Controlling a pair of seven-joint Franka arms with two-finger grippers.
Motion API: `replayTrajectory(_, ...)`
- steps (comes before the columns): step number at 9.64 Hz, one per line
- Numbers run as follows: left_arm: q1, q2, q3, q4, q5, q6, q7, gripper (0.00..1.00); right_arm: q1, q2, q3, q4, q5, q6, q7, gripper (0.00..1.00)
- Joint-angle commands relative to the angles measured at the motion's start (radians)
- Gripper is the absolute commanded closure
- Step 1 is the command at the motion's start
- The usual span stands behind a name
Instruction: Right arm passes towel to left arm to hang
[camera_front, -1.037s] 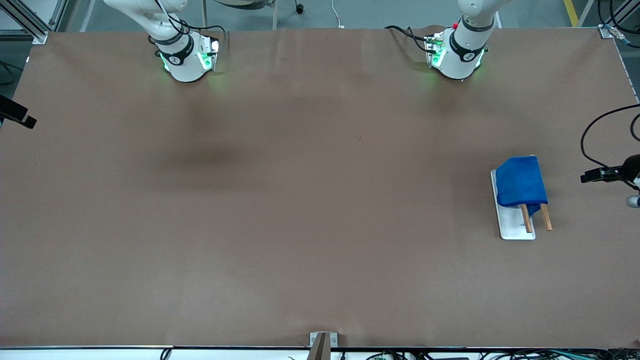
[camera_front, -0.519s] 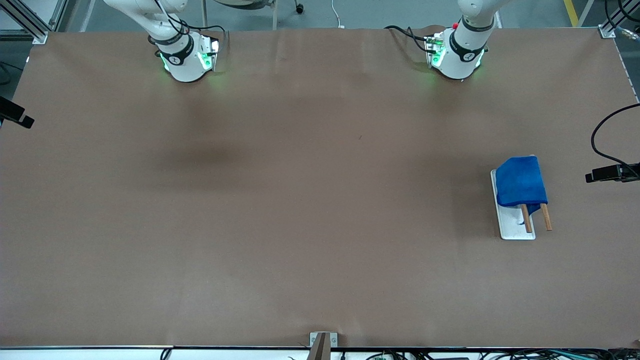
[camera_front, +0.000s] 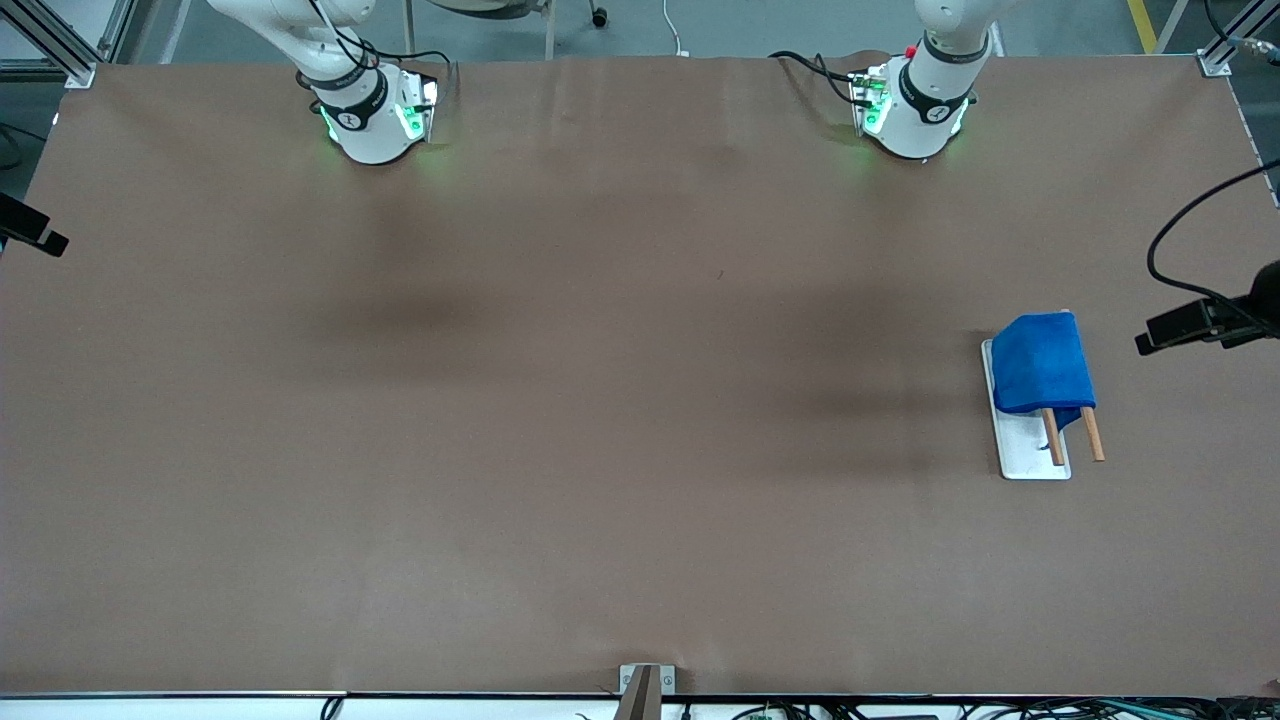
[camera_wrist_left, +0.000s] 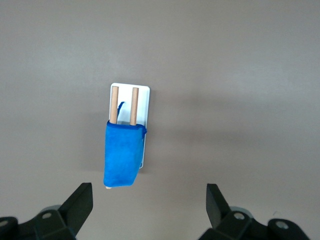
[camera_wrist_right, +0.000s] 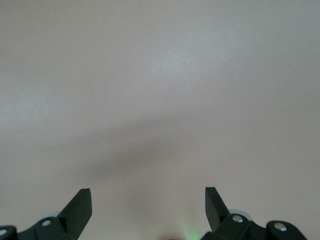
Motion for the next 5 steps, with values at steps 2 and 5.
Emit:
replayTrajectory(2, -0.019, -0.096, -0.034, -0.045, 0.004, -0.007, 0.015, 0.0, -0.01, 0.002, 0.006, 0.01, 0.016, -0.011, 0.002, 0.0)
replayTrajectory(5, -0.31, -0.209, 0.258, -0.143, -0.04, -0.023, 0.021, 0.0, -0.01, 0.002, 0.006, 0.01, 0.016, -0.011, 0.002, 0.0)
